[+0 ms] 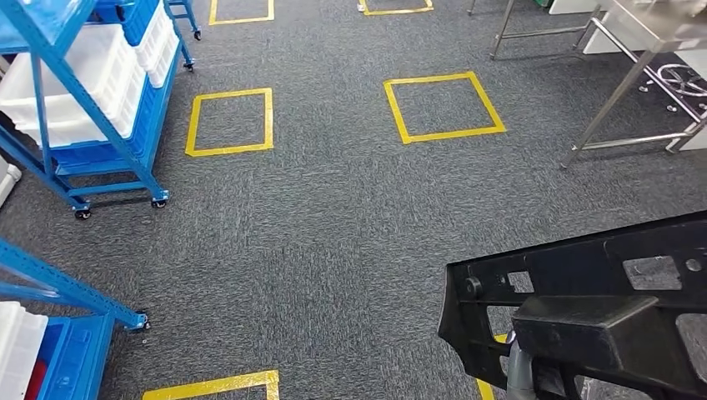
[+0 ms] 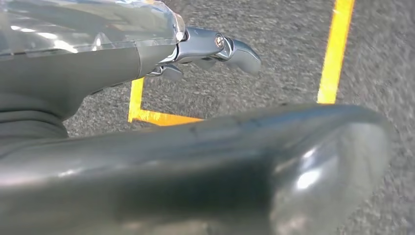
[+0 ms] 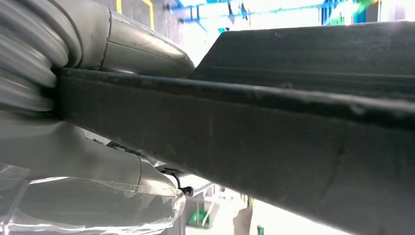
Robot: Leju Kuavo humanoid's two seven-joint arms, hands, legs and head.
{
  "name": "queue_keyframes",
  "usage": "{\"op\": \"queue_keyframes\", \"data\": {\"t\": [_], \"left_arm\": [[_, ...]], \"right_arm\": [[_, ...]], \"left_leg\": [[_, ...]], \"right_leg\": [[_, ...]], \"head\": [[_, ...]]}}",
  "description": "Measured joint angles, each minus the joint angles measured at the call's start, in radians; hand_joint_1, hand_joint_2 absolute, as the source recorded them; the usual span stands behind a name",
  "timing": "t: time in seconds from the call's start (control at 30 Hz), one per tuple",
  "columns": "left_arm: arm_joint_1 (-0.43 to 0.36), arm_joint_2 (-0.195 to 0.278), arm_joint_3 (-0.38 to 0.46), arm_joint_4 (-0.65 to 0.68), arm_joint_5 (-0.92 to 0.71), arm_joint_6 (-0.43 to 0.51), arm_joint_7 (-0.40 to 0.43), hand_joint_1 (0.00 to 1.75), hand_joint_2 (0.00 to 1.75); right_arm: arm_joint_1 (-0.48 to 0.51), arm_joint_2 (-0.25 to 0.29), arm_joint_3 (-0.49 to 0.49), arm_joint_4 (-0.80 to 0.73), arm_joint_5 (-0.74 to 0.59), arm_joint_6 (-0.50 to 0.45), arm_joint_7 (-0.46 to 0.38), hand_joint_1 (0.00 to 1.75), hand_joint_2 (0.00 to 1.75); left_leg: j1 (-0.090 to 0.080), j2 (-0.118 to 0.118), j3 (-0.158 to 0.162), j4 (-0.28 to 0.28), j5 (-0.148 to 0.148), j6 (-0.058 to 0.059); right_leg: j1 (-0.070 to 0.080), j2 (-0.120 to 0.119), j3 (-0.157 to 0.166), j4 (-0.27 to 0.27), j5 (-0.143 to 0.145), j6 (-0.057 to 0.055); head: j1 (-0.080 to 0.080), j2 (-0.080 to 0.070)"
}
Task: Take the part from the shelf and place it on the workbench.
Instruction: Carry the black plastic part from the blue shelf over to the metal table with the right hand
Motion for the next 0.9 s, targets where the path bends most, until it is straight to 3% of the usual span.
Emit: {"op": "queue_keyframes", "data": {"t": [0.07, 0.13, 0.17, 0.2, 0.23, 0.3, 0.37, 0.43, 0.47, 0.53, 0.6, 0.63, 0.67, 0.7, 0.73, 0.8, 0.87, 0.9], "left_arm": [[0.001, 0.0, 0.0, 0.0, -0.002, 0.0, 0.0, 0.0, 0.0], [0.005, 0.0, 0.0, 0.0, -0.003, -0.001, 0.001, 0.0, 0.0], [0.007, 0.0, 0.0, 0.0, -0.003, -0.001, 0.002, 0.0, 0.0], [0.007, 0.0, 0.0, 0.0, -0.003, -0.001, 0.002, 0.0, 0.0], [0.008, 0.0, 0.0, 0.0, -0.004, -0.001, 0.002, 0.0, 0.0], [0.007, 0.0, 0.0, 0.0, -0.004, -0.002, 0.002, 0.0, 0.0], [0.006, 0.0, 0.0, 0.0, -0.005, -0.003, 0.003, 0.0, 0.0], [0.005, 0.0, -0.001, -0.001, -0.006, -0.004, 0.003, 0.0, 0.0], [0.004, -0.001, -0.001, -0.001, -0.006, -0.005, 0.003, 0.0, 0.0], [0.002, -0.002, -0.001, -0.002, -0.009, -0.008, 0.002, 0.0, 0.0], [0.004, -0.002, -0.001, -0.002, -0.012, -0.01, 0.002, 0.0, 0.0], [0.006, -0.002, -0.001, -0.002, -0.012, -0.01, 0.002, 0.0, 0.0], [0.008, -0.002, -0.001, -0.002, -0.012, -0.01, 0.002, 0.0, 0.0], [0.008, -0.002, -0.001, -0.002, -0.013, -0.01, 0.002, 0.0, 0.0], [0.007, -0.002, -0.001, -0.002, -0.013, -0.01, 0.002, 0.0, 0.0], [0.006, -0.004, -0.001, -0.002, -0.015, -0.011, 0.002, 0.0, 0.0], [0.005, -0.005, -0.003, -0.002, -0.019, -0.011, 0.003, 0.0, 0.0], [0.005, -0.006, -0.005, -0.002, -0.021, -0.011, 0.003, 0.0, 0.0]], "right_arm": [[0.0, 0.003, -0.001, -0.001, 0.0, 0.0, 0.001, 1.75, 1.75], [0.0, 0.005, -0.002, -0.001, 0.001, 0.001, 0.002, 1.75, 1.75], [0.0, 0.005, -0.002, -0.001, 0.002, 0.001, 0.003, 1.75, 1.75], [0.001, 0.006, -0.002, -0.001, 0.003, 0.002, 0.004, 1.75, 1.75], [0.001, 0.006, -0.002, -0.001, 0.004, 0.003, 0.005, 1.75, 1.75], [0.001, 0.007, -0.003, -0.001, 0.008, 0.006, 0.005, 1.75, 1.75], [0.001, 0.01, -0.004, -0.001, 0.012, 0.012, 0.005, 1.75, 1.75], [0.002, 0.012, -0.004, -0.001, 0.016, 0.016, 0.005, 1.75, 1.75], [0.003, 0.012, -0.004, -0.001, 0.017, 0.017, 0.005, 1.75, 1.75], [0.004, 0.012, -0.005, -0.002, 0.02, 0.019, 0.005, 1.75, 1.75], [0.003, 0.012, -0.005, -0.002, 0.021, 0.02, 0.005, 1.75, 1.75], [0.003, 0.012, -0.005, -0.002, 0.022, 0.02, 0.005, 1.75, 1.75], [0.003, 0.012, -0.006, -0.002, 0.023, 0.02, 0.006, 1.75, 1.75], [0.004, 0.012, -0.006, -0.002, 0.023, 0.02, 0.006, 1.75, 1.75], [0.004, 0.013, -0.007, -0.002, 0.023, 0.02, 0.006, 1.75, 1.75], [0.003, 0.013, -0.007, -0.003, 0.025, 0.02, 0.006, 1.75, 1.75], [0.003, 0.015, -0.007, -0.004, 0.027, 0.022, 0.006, 1.75, 1.75], [0.004, 0.016, -0.008, -0.004, 0.028, 0.024, 0.006, 1.75, 1.75]], "left_leg": [[0.005, -0.06, -0.047, 0.109, -0.062, -0.006], [0.008, -0.081, -0.109, 0.238, -0.111, -0.01], [0.008, -0.083, -0.123, 0.262, -0.107, -0.011], [0.009, -0.084, -0.12, 0.247, -0.084, -0.011], [0.011, -0.09, -0.098, 0.192, -0.044, -0.01], [0.016, -0.134, -0.041, 0.057, 0.018, -0.008], [0.017, -0.17, -0.018, -0.005, 0.032, -0.002], [0.014, -0.158, -0.018, -0.01, 0.035, 0.008], [0.014, -0.145, -0.016, -0.014, 0.039, 0.015], [0.015, -0.117, -0.016, -0.026, 0.048, 0.029], [0.013, -0.088, -0.017, -0.029, 0.05, 0.034], [0.011, -0.072, -0.018, -0.029, 0.05, 0.034], [0.01, -0.057, -0.019, -0.028, 0.049, 0.035], [0.009, -0.042, -0.018, -0.028, 0.048, 0.034], [0.009, -0.029, -0.017, -0.028, 0.047, 0.033], [0.006, -0.007, -0.011, -0.027, 0.041, 0.028], [0.002, 0.011, -0.005, -0.026, 0.036, 0.018], [0.001, 0.02, -0.003, -0.026, 0.033, 0.014]], "right_leg": [[-0.004, 0.024, 0.001, -0.004, 0.004, -0.008], [-0.003, 0.052, 0.0, -0.002, 0.005, -0.011], [-0.003, 0.068, 0.0, 0.0, 0.005, -0.011], [-0.004, 0.084, 0.0, 0.003, 0.004, -0.01], [-0.004, 0.099, 0.0, 0.006, 0.003, -0.008], [-0.005, 0.126, -0.004, 0.017, 0.0, -0.001], [-0.007, 0.149, -0.013, 0.024, 0.001, 0.011], [-0.01, 0.171, -0.021, 0.023, 0.007, 0.026], [-0.011, 0.166, -0.026, 0.026, 0.006, 0.031], [-0.008, 0.114, -0.054, 0.078, -0.03, 0.04], [-0.007, 0.053, -0.111, 0.199, -0.096, 0.045], [-0.008, 0.042, -0.138, 0.256, -0.119, 0.047], [-0.009, 0.038, -0.152, 0.287, -0.124, 0.048], [-0.011, 0.035, -0.148, 0.283, -0.111, 0.048], [-0.011, 0.028, -0.122, 0.239, -0.083, 0.047], [-0.004, -0.016, -0.044, 0.099, -0.025, 0.038], [0.005, -0.048, -0.002, 0.019, -0.007, 0.026], [0.009, -0.045, -0.002, 0.014, -0.01, 0.022]], "head": [[-0.002, 0.0], [-0.003, 0.0], [-0.003, 0.0], [-0.003, 0.0], [-0.003, 0.0], [-0.003, 0.0], [-0.003, 0.0], [-0.003, 0.0], [-0.003, 0.0], [0.001, 0.0], [0.004, 0.0], [0.004, 0.0], [0.004, 0.0], [0.004, 0.0], [0.005, 0.0], [0.005, 0.0], [0.004, 0.0], [0.004, 0.0]]}}
